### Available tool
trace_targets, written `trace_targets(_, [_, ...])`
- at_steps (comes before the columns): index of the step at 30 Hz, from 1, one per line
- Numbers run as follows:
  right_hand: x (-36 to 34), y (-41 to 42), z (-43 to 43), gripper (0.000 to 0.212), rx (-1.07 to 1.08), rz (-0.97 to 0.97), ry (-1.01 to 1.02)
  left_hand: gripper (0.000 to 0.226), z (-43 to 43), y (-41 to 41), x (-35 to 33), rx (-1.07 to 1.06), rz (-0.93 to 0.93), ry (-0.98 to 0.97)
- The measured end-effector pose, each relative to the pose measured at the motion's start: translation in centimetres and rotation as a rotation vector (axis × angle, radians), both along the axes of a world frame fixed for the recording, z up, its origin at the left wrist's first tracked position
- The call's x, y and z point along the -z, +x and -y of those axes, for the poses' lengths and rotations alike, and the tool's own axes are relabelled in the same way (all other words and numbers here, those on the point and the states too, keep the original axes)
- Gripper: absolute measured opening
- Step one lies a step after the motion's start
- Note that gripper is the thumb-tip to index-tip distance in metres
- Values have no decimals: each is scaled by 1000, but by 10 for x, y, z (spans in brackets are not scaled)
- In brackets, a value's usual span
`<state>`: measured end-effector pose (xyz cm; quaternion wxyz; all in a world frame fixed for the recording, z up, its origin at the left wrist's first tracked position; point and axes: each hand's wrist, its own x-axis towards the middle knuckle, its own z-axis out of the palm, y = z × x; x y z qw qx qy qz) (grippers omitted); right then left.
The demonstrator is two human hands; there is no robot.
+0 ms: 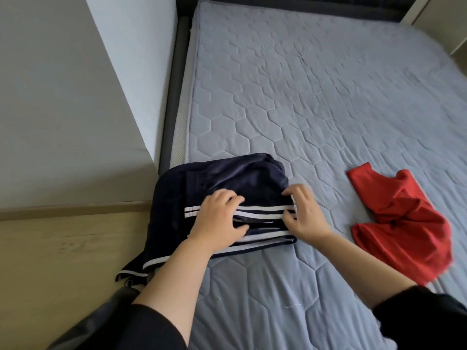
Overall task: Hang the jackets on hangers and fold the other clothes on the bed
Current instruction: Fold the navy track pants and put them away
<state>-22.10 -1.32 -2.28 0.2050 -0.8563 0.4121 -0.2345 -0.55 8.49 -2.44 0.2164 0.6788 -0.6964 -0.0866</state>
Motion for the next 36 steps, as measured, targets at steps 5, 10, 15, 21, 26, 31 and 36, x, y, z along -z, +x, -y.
trace_targets(5, [15, -5, -16, 27, -51, -177, -161, 33, -6, -3, 7, 24, 104, 25])
trace_targets(10, [13, 0, -7, 31, 26, -152, -3, 13, -6, 20, -1, -76, -70, 219])
trace_targets(15, [-9, 15, 8, 8, 549, 311, 716, 37, -4, 19, -1, -183, -18, 30])
trace_targets(21, [-25, 49, 12, 36, 519, 250, 937, 58, -12, -12, 6, -153, 215, 526])
trace_targets(26, [-41, 22, 33, 25, 668, 196, 658, 60, 0, -39, -3, -111, 185, 531])
trace_targets(31, [-76, -63, 66, 24, 860, -76, 307, 60, 31, -97, -15, 41, 83, 570])
trace_targets(36, [-99, -133, 81, 19, 1019, -279, 148, 66, 50, -148, -18, 223, -63, 742])
